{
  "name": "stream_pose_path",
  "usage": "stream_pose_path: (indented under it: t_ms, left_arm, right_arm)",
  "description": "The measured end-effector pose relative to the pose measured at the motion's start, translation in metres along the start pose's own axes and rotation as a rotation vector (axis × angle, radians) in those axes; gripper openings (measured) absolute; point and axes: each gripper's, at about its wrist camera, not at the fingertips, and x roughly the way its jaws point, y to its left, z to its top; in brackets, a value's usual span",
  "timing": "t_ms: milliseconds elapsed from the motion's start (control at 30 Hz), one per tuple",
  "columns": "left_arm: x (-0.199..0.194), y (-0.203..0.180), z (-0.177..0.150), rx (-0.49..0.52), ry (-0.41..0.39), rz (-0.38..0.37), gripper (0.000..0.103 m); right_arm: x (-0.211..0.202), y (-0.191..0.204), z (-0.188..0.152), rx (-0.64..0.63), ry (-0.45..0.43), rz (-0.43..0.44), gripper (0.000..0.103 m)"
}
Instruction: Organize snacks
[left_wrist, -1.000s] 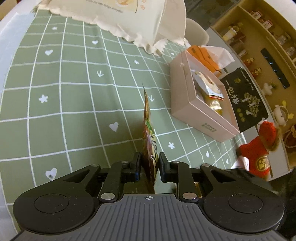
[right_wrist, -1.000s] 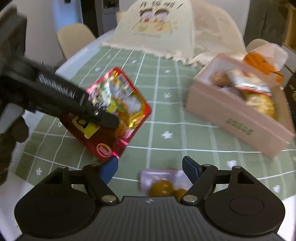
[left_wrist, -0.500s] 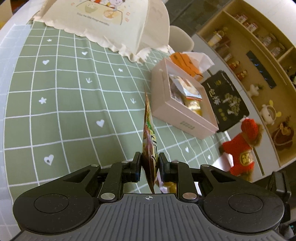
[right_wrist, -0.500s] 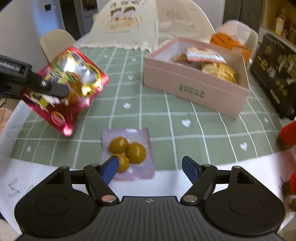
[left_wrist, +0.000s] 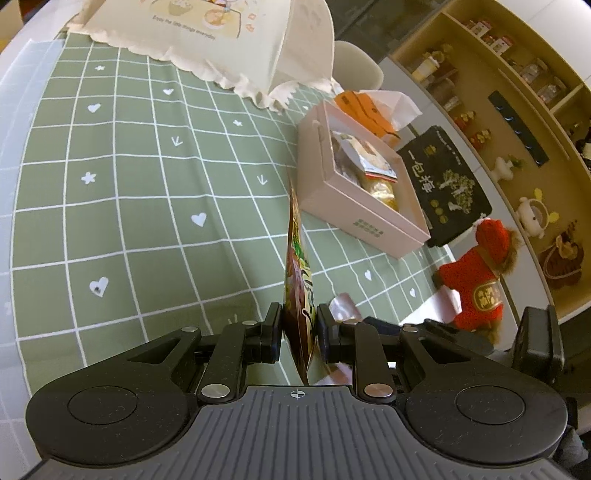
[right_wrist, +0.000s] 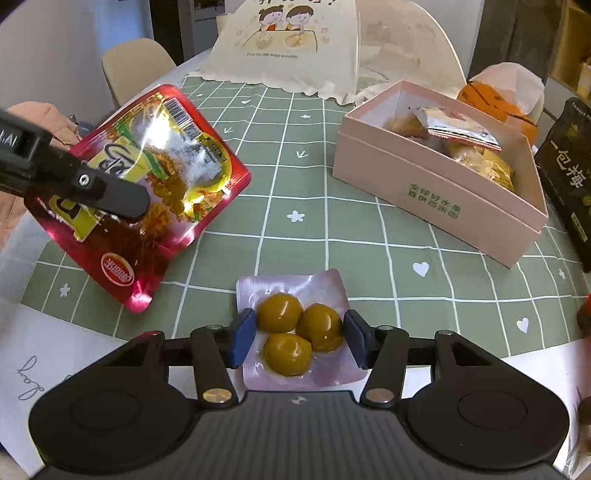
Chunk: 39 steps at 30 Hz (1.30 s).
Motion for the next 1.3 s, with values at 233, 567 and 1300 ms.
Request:
stream_pose_path:
  t_ms: [233, 567, 1300]
  left_arm:
    - [0.002, -0.011, 0.000, 0.033, 0.024, 0.011, 0.023]
    - [-0.003, -0.065, 0.057, 0.150, -0.024, -0.167, 0.023]
    - [0.077, -0.069, 0.117, 0.109, -0.127, -0.092, 0.027]
  right_arm:
    - [-0.024, -0.024, 0.006, 0.071, -0.054, -0.045, 0.052]
    - [-0.082, -0.062, 0.023, 0.199, -0.200, -0.124, 0.052]
    - [-0.104, -0.108, 0.036, 0.324, -0.217, -0.231, 0.052]
